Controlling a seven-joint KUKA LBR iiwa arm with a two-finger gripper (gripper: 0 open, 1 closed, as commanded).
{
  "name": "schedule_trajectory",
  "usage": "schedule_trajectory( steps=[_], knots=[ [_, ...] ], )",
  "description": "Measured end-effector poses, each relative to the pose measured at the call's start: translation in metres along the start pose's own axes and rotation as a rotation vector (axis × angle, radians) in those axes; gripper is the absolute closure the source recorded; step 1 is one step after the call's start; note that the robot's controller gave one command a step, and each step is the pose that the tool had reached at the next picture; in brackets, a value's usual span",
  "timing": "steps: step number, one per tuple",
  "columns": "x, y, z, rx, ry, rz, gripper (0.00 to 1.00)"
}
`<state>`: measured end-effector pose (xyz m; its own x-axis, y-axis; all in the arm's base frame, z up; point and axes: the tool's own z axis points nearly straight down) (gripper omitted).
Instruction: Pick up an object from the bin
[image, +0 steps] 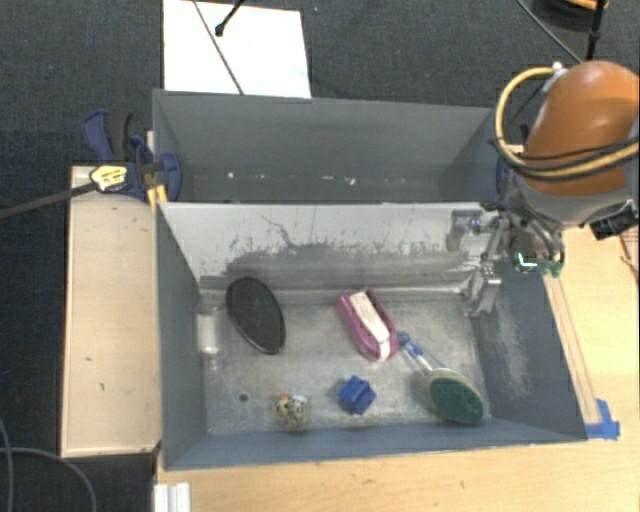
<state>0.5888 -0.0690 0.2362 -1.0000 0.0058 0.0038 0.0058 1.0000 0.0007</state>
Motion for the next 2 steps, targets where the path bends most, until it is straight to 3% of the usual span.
schedule_trajectory(
  steps=[1, 2],
  knots=[
    [0.058, -0.002, 0.154, -0.001, 0.000, -0.161, 0.00],
    [0.112, -0.013, 0.120, 0.002, -0.004, -0.427, 0.00]
  ],
)
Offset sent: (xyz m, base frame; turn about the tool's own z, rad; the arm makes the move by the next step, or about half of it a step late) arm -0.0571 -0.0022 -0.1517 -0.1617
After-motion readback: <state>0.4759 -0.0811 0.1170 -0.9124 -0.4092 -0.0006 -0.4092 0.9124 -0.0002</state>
